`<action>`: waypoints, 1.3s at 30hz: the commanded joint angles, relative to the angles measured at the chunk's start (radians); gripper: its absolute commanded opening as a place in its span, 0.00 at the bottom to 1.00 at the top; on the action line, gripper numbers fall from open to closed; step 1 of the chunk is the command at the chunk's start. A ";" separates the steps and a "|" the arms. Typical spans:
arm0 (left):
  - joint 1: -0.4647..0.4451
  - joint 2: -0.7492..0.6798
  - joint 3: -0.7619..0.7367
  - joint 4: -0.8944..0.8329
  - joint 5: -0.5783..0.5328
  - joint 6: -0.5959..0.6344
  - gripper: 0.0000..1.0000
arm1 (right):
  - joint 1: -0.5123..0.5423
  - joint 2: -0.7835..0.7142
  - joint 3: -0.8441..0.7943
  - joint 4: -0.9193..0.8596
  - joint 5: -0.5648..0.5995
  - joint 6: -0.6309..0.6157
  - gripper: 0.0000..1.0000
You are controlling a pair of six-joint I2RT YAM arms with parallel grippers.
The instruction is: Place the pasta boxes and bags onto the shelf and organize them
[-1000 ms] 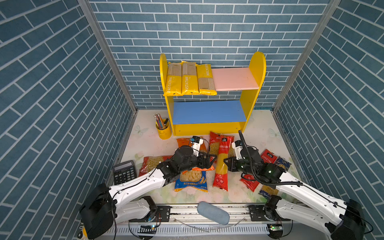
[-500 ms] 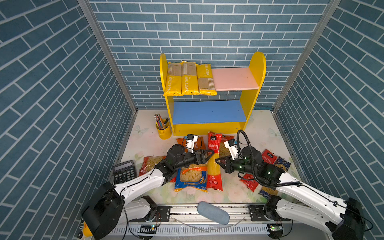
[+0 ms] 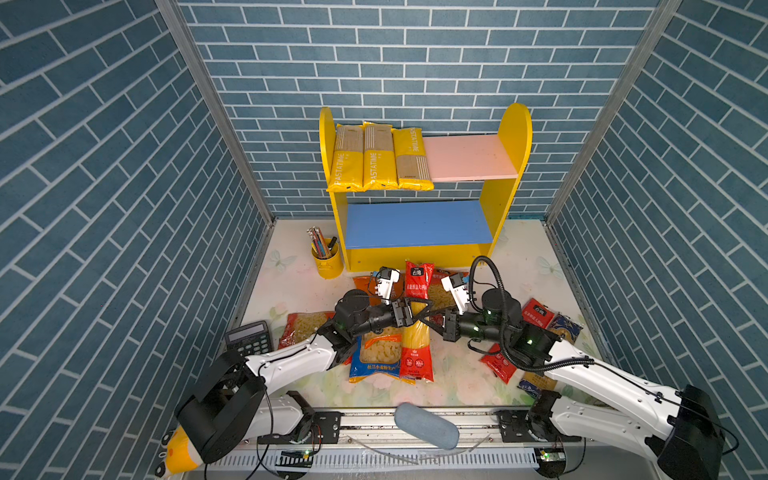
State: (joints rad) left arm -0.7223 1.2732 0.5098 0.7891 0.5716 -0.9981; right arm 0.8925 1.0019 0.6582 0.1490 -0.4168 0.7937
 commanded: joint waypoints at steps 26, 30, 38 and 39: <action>0.132 -0.091 0.012 0.066 0.249 -0.015 0.43 | -0.020 0.009 0.036 0.318 -0.124 0.081 0.00; 0.133 -0.085 0.017 0.092 0.264 -0.024 0.40 | -0.022 0.009 0.027 0.328 -0.115 0.092 0.00; 0.132 -0.090 0.077 0.043 0.240 -0.013 0.20 | -0.021 0.024 0.013 0.300 -0.008 0.093 0.15; 0.133 -0.090 0.091 0.035 0.230 -0.016 0.20 | -0.021 0.029 0.010 0.300 0.001 0.093 0.19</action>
State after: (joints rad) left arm -0.5755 1.1893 0.5354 0.7883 0.7631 -1.0130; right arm 0.8696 1.0252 0.6571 0.2943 -0.4755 0.8833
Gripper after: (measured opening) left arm 0.387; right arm 0.171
